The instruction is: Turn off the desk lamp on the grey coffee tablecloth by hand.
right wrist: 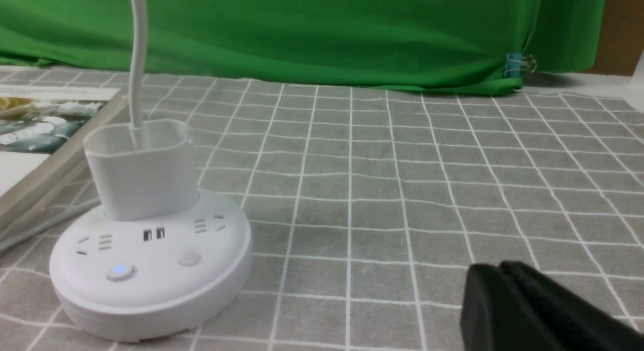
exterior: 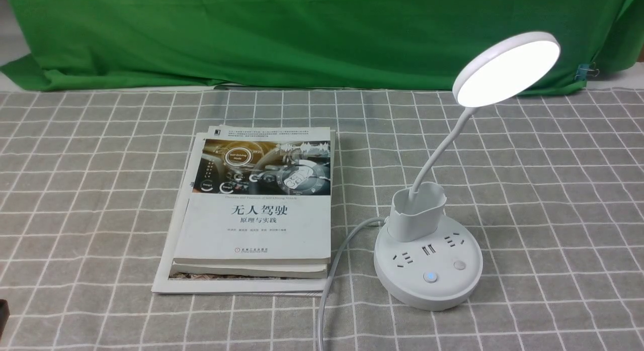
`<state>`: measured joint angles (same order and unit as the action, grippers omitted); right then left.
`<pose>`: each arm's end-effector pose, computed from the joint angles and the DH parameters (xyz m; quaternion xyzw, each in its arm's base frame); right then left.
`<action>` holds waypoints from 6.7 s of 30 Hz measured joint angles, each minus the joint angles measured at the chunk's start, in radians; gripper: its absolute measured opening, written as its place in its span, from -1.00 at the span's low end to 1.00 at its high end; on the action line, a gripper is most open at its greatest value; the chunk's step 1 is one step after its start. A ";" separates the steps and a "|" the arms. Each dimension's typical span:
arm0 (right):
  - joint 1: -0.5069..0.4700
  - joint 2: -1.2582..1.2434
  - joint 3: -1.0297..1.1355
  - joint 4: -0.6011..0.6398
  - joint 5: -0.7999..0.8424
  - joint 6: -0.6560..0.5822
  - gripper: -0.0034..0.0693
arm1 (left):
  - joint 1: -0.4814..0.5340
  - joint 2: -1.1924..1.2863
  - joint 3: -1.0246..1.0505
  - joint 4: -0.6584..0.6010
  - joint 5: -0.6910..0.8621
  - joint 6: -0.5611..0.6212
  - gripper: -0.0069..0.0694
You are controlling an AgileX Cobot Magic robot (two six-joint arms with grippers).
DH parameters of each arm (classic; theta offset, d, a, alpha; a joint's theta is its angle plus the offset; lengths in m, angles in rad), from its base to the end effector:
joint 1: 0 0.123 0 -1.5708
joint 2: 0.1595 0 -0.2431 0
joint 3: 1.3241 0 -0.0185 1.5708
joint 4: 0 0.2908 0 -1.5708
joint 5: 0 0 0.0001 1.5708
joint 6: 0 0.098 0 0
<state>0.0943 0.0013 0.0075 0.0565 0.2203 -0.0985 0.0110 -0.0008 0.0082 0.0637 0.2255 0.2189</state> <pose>0.1447 0.0149 0.1892 -0.0560 0.7533 0.0213 0.6550 0.1453 0.0030 0.1888 0.0972 0.7503 0.1005 0.6462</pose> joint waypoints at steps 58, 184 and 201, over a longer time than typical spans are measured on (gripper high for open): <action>0.047 1.347 -0.727 0.353 0.346 -0.181 -0.82 | 0.000 0.000 0.000 0.000 0.000 0.000 -0.77; -0.033 0.000 0.000 0.051 -0.039 0.001 -0.79 | 0.000 -0.002 0.000 -0.002 0.000 0.000 -0.77; -0.033 0.000 0.000 0.050 0.047 0.000 -0.74 | 0.000 -0.002 0.000 -0.002 0.000 0.000 -0.77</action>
<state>0.0610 0.0013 0.0076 0.1063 0.2672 -0.0981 0.0110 -0.0028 0.0082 0.0615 0.2255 0.2189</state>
